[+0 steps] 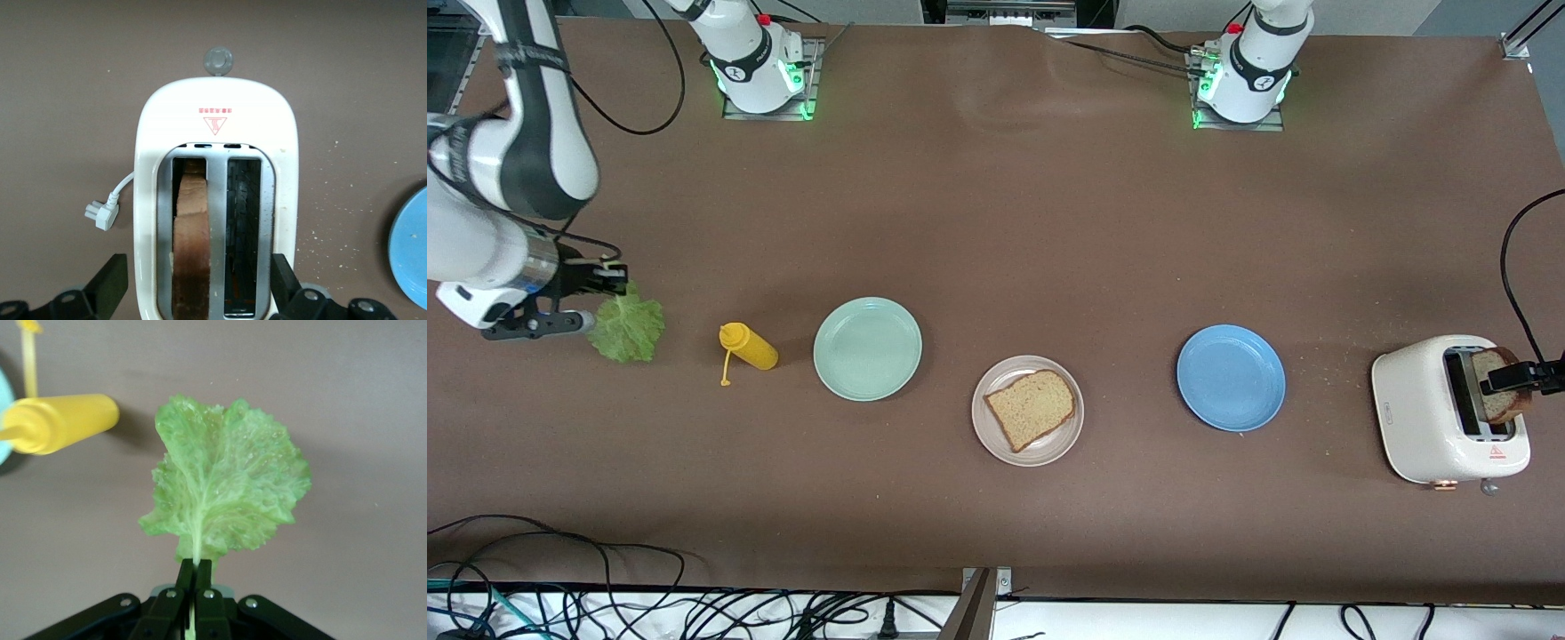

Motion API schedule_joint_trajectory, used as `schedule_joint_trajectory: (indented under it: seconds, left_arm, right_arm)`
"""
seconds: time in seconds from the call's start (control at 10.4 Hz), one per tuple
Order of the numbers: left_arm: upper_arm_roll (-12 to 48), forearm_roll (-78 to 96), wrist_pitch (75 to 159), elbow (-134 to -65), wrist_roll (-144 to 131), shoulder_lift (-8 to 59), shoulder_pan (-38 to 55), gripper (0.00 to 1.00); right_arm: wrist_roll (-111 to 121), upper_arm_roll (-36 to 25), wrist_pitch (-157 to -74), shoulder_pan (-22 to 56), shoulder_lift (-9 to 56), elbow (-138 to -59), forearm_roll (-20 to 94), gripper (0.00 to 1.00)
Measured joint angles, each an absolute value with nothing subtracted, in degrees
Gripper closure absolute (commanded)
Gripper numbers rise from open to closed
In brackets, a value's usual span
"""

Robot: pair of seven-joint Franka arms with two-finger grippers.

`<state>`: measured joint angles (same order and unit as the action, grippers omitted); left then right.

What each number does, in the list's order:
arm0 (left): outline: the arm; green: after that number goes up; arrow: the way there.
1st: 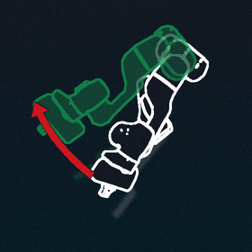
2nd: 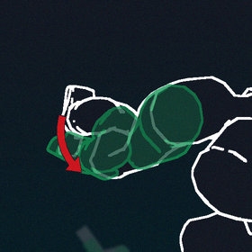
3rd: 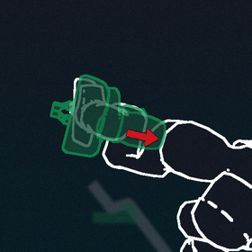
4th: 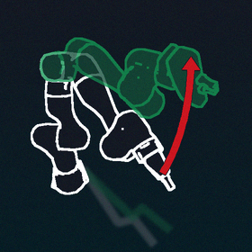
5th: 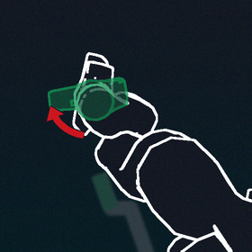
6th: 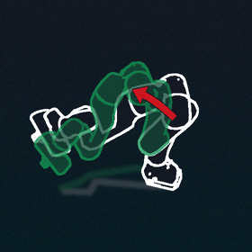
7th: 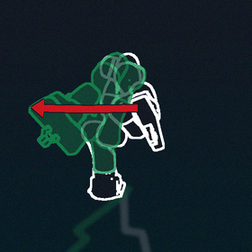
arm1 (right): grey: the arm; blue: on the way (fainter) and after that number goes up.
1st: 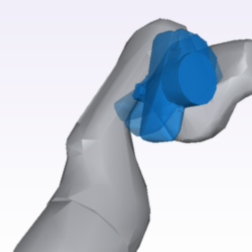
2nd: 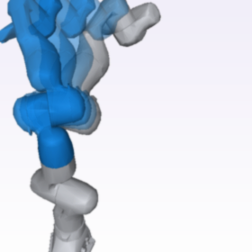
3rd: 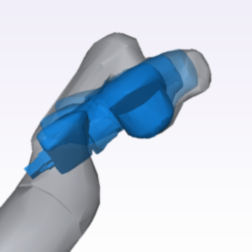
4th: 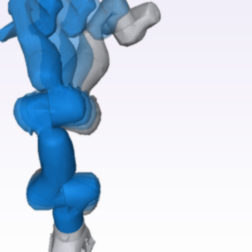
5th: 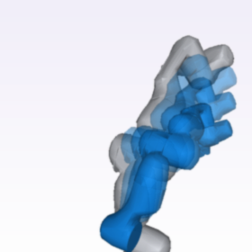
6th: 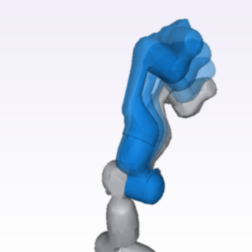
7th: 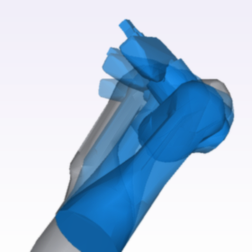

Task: Make sandwich on beige plate with both arms
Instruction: 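Carry the lettuce with the right gripper onto the bread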

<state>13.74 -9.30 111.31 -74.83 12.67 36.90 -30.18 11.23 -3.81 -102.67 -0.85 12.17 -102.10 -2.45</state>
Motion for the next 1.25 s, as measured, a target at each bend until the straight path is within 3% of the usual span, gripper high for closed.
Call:
schedule_joint_trajectory:
  seconds: [0.19, 0.29, 0.67, 1.25]
  left_arm:
    - [13.7, -12.8, 111.3, -74.8, 9.9, 37.4, -29.3, 0.09]
    - [13.8, -12.9, 111.3, -74.8, 9.5, 37.4, -29.1, 0.21]
    - [13.9, -12.9, 111.3, -74.8, 9.4, 37.3, -29.0, 0.24]
    - [13.9, -12.9, 111.4, -74.6, 9.4, 37.2, -29.0, 0.90]
  right_arm:
    - [5.9, -2.1, -96.2, -0.8, 12.2, -95.9, -2.4, 1.00]
    - [0.6, -0.3, -95.3, -0.8, 12.3, -94.7, -2.4, 1.00]
    - [-29.4, 11.0, -95.8, 1.4, 13.9, -93.6, -2.4, 1.00]
    - [-65.3, 11.9, -113.3, 15.4, 24.2, -89.8, -2.4, 1.00]
